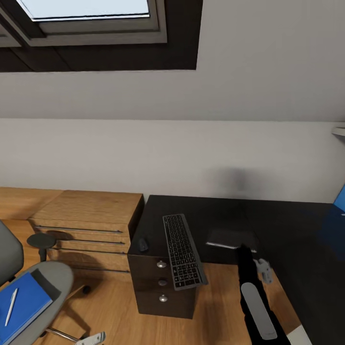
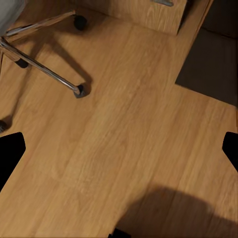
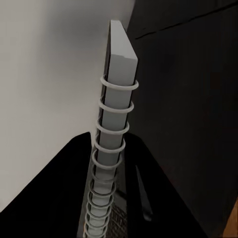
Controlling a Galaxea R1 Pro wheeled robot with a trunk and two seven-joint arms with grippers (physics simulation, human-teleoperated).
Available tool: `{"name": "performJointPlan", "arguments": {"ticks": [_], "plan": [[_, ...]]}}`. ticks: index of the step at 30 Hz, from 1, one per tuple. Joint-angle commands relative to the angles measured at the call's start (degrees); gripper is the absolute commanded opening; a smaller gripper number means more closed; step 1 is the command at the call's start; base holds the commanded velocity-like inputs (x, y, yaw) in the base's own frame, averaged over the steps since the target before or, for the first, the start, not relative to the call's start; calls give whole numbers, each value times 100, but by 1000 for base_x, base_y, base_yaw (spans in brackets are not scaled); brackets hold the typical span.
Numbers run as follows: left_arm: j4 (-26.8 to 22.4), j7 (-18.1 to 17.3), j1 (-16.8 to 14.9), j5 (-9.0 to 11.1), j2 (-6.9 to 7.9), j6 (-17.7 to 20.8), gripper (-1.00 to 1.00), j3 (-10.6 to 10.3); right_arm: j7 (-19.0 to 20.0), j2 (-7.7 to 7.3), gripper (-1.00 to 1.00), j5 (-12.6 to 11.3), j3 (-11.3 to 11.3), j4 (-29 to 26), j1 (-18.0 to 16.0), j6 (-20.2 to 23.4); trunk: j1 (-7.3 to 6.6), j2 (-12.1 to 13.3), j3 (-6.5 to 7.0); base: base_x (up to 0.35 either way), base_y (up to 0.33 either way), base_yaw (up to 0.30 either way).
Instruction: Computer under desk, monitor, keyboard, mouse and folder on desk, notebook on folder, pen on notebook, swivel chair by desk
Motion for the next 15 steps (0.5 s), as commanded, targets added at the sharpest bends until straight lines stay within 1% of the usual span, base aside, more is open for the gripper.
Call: {"name": "performJointPlan", "arguments": {"ticks": [1,3,5,9,14,15], "plan": [[-22,13,-2,49,-2,24,100,-15,7,68,-100,-58,23,69,-3,-304,1,-6,-8,10,0,0],[-57,17,-2,53,-1,24,100,-29,7,152,-100,-62,43,150,-4,-594,1,-6,-8,7,0,0],[-111,21,-2,58,-1,27,100,-32,6,202,-100,-66,63,196,-2,-749,1,-6,-8,3,0,0],[-182,35,-2,63,-1,36,100,-30,6,240,-100,-68,127,231,-1,-870,1,-6,-8,1,0,0],[-199,43,-2,64,-1,38,100,-32,6,249,-100,-69,156,240,0,-899,1,-6,-8,0,0,0],[-200,53,-2,65,-1,37,100,-36,6,250,-100,-69,164,244,0,-904,23,-46,-26,0,0,0]]}}
